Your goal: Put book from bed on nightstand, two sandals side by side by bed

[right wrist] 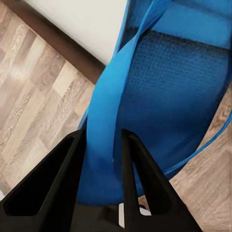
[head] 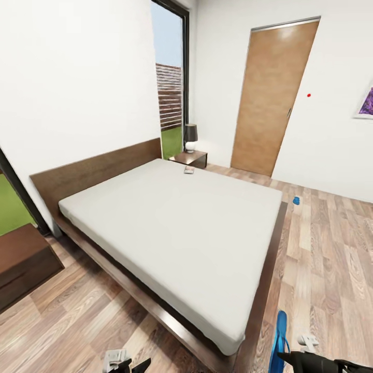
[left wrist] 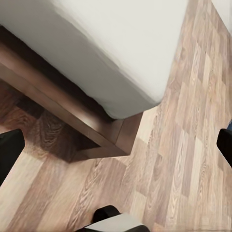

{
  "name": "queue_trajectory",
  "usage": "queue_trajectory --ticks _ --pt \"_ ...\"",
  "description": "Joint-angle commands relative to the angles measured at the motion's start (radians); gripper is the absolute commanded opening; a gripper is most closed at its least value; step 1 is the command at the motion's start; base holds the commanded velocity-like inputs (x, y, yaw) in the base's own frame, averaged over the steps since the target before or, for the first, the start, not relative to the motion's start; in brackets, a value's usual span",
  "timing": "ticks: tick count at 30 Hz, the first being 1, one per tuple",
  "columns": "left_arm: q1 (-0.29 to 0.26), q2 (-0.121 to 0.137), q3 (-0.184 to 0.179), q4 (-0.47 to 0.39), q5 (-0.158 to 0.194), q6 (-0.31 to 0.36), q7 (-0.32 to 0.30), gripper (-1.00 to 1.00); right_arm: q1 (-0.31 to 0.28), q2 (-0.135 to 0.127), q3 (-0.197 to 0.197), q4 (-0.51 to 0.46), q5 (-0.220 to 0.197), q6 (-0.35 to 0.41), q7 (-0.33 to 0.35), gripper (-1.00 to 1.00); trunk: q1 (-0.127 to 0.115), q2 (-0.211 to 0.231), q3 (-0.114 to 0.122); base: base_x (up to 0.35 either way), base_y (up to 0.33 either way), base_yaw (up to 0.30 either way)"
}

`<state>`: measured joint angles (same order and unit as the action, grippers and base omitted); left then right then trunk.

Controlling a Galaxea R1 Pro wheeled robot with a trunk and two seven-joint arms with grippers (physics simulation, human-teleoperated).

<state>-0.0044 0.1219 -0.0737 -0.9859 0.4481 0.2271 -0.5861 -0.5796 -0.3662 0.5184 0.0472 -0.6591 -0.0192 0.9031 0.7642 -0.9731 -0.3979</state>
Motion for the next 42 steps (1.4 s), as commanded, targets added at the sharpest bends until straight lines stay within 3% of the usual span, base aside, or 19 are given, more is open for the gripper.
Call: queue_trajectory --ticks 1,20,27,29,42 --pt "0.0 0.001 -0.001 -0.001 0.011 0.009 -0.001 1.0 -0.002 0.0 0.008 0.003 -0.01 -0.001 0.006 -1.0 0.0 -0.001 -0.002 0.0 0.0 -0.212" --pt "0.0 -0.02 -0.001 -0.002 0.011 0.009 -0.003 1.0 -0.002 -0.003 0.006 0.026 -0.012 -0.001 0.008 -1.0 0.0 -0.001 -0.021 0.0 0.0 -0.213" --pt "0.0 -0.021 -0.002 -0.002 0.011 0.009 -0.001 1.0 -0.002 -0.004 0.003 0.034 -0.12 -0.001 0.008 -1.0 0.0 -0.001 -0.028 0.0 0.0 -0.214" --pt "0.0 -0.021 -0.002 -0.002 0.011 0.009 -0.001 1.0 -0.002 -0.004 0.003 0.034 -0.135 -0.001 0.008 -1.0 0.0 -0.001 -0.03 0.0 0.0 -0.214" --pt "0.0 -0.031 -0.002 -0.002 0.011 0.01 -0.004 1.0 -0.002 -0.004 0.004 0.034 -0.142 -0.002 0.01 -1.0 0.0 -0.001 -0.044 0.0 0.0 -0.207"
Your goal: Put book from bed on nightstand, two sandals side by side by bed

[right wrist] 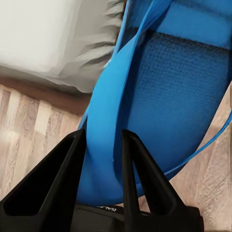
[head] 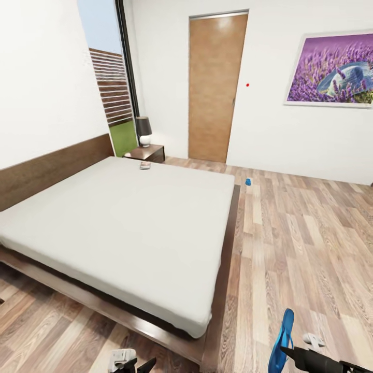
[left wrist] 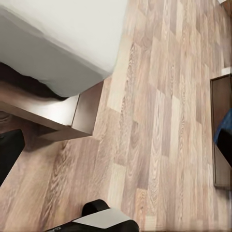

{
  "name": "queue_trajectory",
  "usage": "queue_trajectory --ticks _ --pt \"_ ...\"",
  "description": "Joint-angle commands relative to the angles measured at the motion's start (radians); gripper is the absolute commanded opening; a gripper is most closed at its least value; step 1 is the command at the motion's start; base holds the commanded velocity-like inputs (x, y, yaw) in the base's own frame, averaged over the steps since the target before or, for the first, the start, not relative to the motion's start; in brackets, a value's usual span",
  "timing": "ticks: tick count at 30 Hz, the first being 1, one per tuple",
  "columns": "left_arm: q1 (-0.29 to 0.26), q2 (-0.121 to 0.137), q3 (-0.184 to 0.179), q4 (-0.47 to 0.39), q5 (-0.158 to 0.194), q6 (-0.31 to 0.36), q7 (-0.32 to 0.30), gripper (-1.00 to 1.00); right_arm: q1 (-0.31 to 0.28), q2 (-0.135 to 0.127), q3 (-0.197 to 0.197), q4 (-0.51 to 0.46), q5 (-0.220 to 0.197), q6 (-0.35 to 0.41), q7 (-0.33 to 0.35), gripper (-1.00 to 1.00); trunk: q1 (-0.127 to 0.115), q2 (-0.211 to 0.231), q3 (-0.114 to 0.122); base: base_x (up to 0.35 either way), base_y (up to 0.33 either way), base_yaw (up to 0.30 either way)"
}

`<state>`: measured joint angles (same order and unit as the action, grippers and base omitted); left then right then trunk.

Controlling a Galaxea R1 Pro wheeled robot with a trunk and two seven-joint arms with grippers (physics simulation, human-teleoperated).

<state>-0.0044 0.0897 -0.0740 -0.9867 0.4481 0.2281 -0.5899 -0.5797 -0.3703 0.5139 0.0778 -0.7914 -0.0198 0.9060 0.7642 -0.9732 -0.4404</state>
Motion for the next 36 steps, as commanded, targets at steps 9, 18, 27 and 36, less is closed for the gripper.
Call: queue_trajectory --ticks 9,18,27,36 --pt "0.0 -0.001 -0.002 -0.001 0.011 0.01 -0.001 1.0 -0.002 0.001 0.008 0.004 -0.009 -0.002 0.007 -1.0 0.0 -0.001 -0.01 0.0 0.0 -0.227" --pt "0.0 -0.003 -0.034 0.0 0.012 0.009 0.001 1.0 -0.002 0.001 0.009 0.004 -0.009 -0.002 0.005 -1.0 0.0 -0.001 -0.017 0.0 0.0 -0.249" --pt "0.0 -0.005 -0.05 0.0 0.012 0.008 0.002 1.0 -0.002 0.001 0.009 0.004 -0.009 -0.002 0.004 -1.0 0.0 -0.001 -0.025 0.0 0.0 -0.246" --pt "0.0 -0.005 -0.05 0.0 0.012 0.008 0.002 1.0 -0.002 0.001 0.009 0.004 -0.009 -0.002 0.003 -1.0 0.0 -0.001 -0.032 0.0 0.0 -0.235"
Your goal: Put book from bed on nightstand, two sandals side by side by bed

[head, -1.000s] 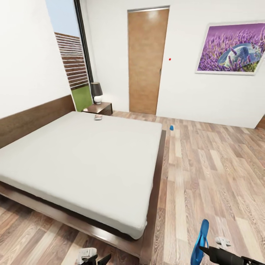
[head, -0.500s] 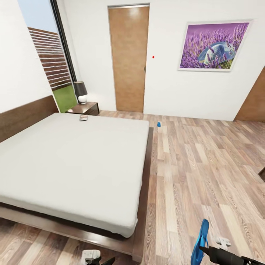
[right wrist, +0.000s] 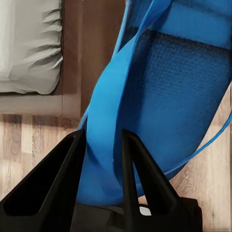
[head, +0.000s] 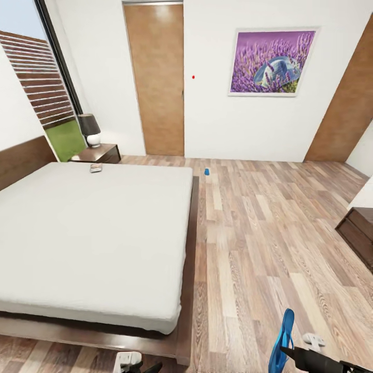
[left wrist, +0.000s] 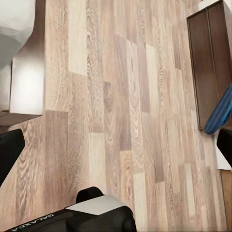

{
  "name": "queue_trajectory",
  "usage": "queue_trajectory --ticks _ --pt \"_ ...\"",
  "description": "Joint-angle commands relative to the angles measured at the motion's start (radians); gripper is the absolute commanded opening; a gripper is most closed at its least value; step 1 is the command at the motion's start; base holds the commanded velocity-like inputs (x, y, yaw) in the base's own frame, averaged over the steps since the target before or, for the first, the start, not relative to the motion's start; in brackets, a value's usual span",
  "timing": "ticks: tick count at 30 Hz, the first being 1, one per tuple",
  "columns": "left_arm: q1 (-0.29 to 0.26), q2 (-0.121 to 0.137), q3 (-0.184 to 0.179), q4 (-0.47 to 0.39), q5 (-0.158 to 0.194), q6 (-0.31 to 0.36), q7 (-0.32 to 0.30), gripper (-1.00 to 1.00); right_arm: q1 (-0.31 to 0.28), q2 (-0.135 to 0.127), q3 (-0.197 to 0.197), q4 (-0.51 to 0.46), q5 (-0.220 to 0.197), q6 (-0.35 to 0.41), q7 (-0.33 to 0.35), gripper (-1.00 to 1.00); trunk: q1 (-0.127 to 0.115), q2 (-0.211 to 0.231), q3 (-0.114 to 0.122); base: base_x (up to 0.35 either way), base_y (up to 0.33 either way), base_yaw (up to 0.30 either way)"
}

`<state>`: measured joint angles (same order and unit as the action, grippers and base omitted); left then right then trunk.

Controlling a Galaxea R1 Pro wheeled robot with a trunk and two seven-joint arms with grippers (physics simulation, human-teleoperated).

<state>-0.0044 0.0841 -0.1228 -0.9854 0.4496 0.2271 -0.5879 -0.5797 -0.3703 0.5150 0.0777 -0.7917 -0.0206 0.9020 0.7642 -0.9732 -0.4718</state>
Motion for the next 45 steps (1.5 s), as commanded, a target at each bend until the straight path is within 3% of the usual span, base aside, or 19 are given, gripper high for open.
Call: queue_trajectory --ticks 1,45 --pt "0.0 0.001 -0.001 -0.001 0.011 0.009 -0.001 1.0 -0.002 0.001 0.008 0.004 -0.009 -0.001 0.007 -1.0 0.0 -0.001 -0.002 0.0 0.0 -0.231" --pt "0.0 -0.003 0.0 0.022 0.014 -0.004 0.003 1.0 -0.002 0.001 0.008 0.004 -0.009 -0.001 0.006 -1.0 0.0 -0.001 -0.043 0.0 0.0 -0.229"
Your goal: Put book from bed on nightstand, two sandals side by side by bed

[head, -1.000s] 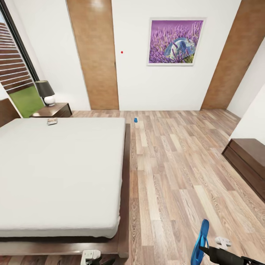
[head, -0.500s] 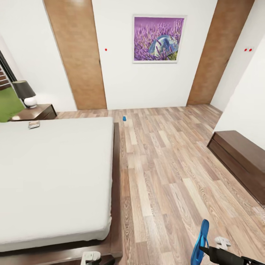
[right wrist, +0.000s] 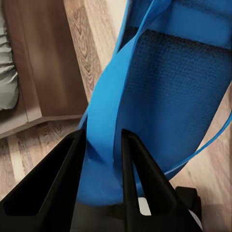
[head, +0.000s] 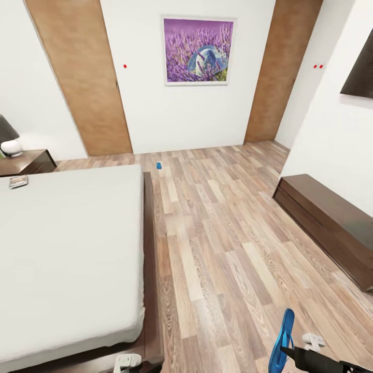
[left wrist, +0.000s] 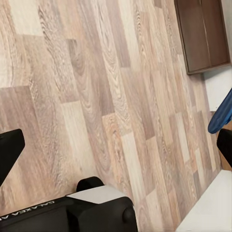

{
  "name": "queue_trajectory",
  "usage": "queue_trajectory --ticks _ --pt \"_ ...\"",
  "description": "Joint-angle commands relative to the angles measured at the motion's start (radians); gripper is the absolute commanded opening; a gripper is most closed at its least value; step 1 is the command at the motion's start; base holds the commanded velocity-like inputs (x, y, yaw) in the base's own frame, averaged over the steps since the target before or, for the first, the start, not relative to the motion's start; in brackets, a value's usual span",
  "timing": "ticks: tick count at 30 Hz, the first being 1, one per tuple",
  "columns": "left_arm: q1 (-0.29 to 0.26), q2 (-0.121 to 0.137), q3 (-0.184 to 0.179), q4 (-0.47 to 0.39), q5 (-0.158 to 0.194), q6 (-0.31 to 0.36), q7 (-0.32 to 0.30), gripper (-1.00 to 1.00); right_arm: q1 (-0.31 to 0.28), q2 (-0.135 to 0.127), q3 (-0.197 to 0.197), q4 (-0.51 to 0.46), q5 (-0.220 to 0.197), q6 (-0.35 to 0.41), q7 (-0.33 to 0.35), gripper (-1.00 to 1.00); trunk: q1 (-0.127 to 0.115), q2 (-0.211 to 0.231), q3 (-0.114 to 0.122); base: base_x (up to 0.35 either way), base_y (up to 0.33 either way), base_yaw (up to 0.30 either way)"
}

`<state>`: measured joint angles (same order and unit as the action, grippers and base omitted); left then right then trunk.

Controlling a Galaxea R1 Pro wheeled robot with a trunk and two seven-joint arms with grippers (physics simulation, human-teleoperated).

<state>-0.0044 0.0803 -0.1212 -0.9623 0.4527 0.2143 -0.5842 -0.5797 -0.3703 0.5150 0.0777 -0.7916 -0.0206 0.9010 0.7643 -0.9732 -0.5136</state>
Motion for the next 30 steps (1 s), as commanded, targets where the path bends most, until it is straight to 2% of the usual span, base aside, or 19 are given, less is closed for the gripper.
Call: queue_trajectory --ticks 1,30 --pt "0.0 0.001 -0.001 -0.001 0.011 0.009 0.0 1.0 -0.002 0.001 0.008 0.004 -0.009 -0.001 0.007 -1.0 0.0 -0.001 -0.002 0.0 0.0 -0.228" --pt "0.0 0.001 -0.001 -0.001 0.011 0.009 0.0 1.0 -0.002 0.001 0.008 0.004 -0.009 -0.001 0.009 -1.0 0.0 -0.001 -0.029 0.0 0.0 -0.225"
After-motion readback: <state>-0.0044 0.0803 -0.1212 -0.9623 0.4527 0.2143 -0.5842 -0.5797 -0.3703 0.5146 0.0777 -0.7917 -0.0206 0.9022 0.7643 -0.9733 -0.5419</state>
